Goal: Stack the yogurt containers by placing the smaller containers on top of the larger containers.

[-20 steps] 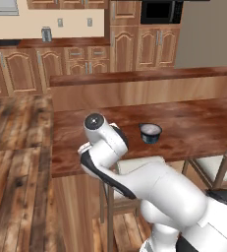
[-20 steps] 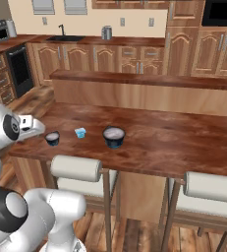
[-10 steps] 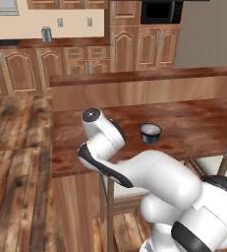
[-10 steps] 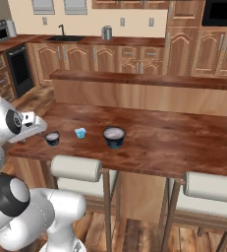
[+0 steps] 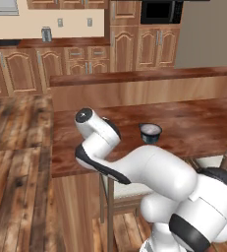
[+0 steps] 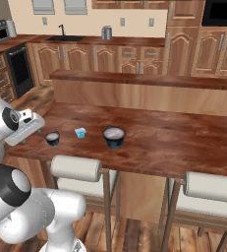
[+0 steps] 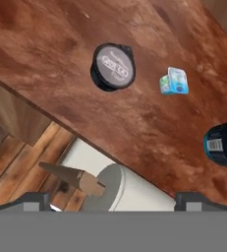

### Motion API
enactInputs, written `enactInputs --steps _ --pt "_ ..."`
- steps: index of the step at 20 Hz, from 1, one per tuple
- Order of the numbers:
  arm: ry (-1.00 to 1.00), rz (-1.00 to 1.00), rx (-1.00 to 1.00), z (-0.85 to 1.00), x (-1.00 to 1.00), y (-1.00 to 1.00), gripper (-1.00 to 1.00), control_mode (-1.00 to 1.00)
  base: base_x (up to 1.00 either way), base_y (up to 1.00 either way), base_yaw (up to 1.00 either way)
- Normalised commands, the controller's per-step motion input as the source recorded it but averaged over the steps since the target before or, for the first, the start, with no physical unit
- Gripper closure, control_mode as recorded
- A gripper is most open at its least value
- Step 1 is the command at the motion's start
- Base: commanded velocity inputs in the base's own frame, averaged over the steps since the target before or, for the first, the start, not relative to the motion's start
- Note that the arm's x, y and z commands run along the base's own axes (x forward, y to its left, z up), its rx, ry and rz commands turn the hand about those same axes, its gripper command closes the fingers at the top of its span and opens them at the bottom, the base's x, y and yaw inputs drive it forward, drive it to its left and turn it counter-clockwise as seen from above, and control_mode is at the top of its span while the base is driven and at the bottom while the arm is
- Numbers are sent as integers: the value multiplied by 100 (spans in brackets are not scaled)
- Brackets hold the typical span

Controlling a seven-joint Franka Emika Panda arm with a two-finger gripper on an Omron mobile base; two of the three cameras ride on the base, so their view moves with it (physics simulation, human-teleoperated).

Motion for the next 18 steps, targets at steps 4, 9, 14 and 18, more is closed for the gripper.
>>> enactInputs --steps 4,9,14,18 --pt "0 7 0 -9 1 0 -100 -100 0 0 0" --pt "-10 0 0 -21 1 0 -100 -100 0 0 0" --pt "-7 0 0 -31 22 0 -100 -100 0 0 0" --pt "0 0 0 -32 41 0 -100 -100 0 0 0"
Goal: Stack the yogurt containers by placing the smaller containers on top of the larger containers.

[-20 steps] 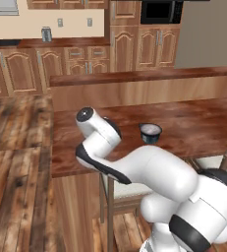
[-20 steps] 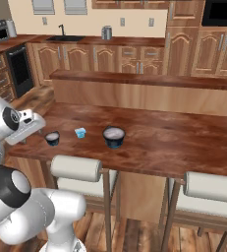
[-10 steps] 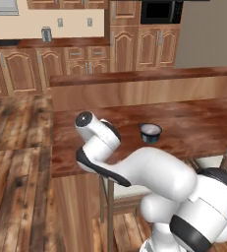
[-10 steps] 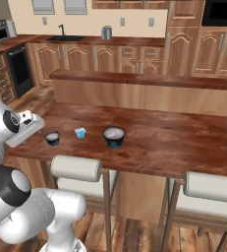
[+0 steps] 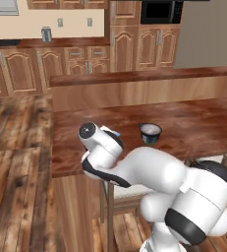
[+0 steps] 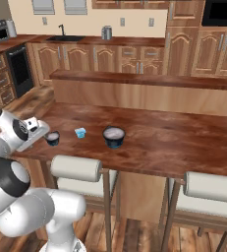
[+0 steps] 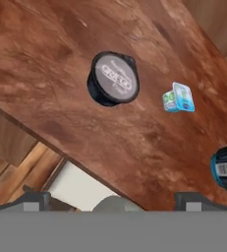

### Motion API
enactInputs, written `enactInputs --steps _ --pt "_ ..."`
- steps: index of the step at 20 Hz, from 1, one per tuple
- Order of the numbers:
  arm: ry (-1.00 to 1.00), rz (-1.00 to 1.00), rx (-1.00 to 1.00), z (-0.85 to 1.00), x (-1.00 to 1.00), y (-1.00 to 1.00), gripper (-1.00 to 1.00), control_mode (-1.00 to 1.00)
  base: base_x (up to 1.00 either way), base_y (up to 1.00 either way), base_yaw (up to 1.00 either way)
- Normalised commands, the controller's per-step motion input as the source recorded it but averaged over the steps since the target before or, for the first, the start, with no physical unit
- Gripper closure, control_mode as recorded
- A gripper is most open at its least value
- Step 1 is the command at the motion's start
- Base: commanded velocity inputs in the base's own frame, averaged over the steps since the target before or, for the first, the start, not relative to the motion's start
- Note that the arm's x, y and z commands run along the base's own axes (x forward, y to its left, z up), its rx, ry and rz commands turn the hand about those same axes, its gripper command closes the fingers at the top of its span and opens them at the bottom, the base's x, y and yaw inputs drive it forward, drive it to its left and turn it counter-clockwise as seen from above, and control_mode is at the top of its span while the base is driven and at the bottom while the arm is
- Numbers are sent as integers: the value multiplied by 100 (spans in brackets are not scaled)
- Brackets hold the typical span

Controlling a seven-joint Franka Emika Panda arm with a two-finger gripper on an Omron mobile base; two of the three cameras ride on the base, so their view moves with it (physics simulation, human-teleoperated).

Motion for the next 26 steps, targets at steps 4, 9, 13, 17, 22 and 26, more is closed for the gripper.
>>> enactInputs --steps 4,9,13,17,22,26 --pt "0 0 0 -24 46 0 -100 -100 0 0 0" --pt "0 0 0 -12 38 0 -100 -100 0 0 0" --pt "0 0 0 -3 27 0 -100 -100 0 0 0" --pt "0 0 0 -5 25 5 -100 -100 0 0 0" --pt "0 0 0 -6 16 13 -100 -100 0 0 0" --pt "0 0 0 -11 16 17 -100 -100 0 0 0"
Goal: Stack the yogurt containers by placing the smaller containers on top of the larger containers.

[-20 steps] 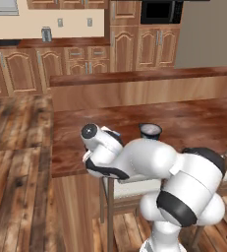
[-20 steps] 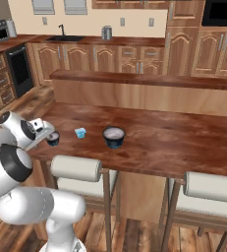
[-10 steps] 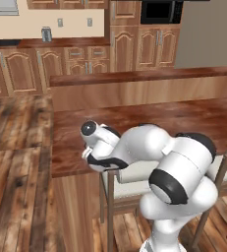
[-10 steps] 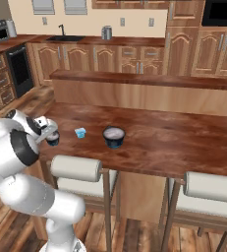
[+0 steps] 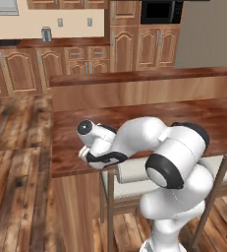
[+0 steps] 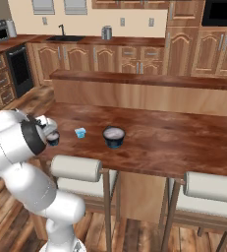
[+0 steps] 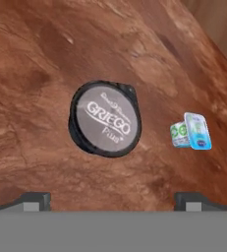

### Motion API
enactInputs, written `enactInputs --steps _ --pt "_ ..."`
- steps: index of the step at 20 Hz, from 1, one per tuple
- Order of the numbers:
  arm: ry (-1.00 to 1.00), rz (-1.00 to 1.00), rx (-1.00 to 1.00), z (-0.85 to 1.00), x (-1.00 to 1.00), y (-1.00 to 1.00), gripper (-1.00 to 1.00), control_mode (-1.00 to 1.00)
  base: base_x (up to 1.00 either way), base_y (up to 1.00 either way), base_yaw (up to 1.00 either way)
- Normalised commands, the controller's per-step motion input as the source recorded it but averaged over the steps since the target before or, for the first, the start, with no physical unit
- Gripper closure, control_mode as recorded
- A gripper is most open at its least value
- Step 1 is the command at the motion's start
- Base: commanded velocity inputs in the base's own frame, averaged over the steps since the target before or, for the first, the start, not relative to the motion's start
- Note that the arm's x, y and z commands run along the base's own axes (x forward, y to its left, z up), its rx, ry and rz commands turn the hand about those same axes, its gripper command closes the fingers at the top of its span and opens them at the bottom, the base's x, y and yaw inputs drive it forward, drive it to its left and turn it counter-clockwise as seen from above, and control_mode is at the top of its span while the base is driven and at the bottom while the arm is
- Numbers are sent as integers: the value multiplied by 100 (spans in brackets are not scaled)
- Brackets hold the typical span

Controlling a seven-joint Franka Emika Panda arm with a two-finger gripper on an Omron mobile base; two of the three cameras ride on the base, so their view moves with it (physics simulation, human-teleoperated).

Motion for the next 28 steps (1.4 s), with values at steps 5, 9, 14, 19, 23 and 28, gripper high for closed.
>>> enactInputs --steps 5,9,14,19,23,28 --pt "0 0 0 -11 25 9 -100 -100 0 0 0" --pt "0 0 0 -14 30 5 -100 -100 0 0 0" --pt "0 0 0 -24 24 11 -100 -100 0 0 0" --pt "2 0 0 -26 10 28 -100 -100 0 0 0" --pt "1 0 0 -19 14 29 -100 -100 0 0 0" --pt "0 0 0 -9 29 9 -100 -100 0 0 0"
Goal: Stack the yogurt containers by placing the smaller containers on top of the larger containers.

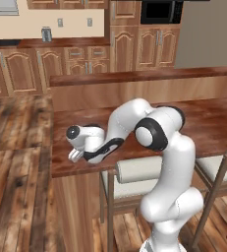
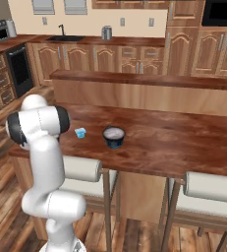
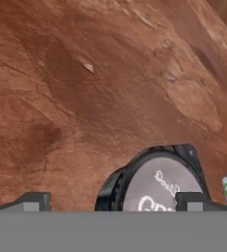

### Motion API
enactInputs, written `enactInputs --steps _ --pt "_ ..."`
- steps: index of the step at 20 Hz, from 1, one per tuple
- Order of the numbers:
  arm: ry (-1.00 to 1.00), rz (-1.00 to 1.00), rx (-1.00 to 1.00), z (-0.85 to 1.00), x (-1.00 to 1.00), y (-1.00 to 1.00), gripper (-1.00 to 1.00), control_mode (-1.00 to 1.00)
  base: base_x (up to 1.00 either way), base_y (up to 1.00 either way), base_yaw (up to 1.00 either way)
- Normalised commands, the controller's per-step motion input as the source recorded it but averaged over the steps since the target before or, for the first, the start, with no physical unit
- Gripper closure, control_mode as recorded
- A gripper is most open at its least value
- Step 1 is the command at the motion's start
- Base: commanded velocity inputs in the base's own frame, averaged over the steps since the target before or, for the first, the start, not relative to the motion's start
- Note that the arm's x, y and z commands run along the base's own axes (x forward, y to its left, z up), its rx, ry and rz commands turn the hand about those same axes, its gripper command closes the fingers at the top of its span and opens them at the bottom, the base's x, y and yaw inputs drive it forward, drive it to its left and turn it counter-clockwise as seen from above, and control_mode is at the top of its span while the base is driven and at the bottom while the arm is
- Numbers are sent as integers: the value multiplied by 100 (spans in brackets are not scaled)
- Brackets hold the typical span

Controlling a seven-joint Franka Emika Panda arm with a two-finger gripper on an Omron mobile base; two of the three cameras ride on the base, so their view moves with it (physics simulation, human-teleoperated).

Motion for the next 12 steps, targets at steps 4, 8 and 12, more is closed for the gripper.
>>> enactInputs --steps 4,8,12 --pt "0 0 0 -4 34 0 -100 -100 0 0 0" --pt "0 0 0 -1 25 0 -100 -100 0 0 0" --pt "0 0 0 0 11 -2 -100 -100 0 0 0"
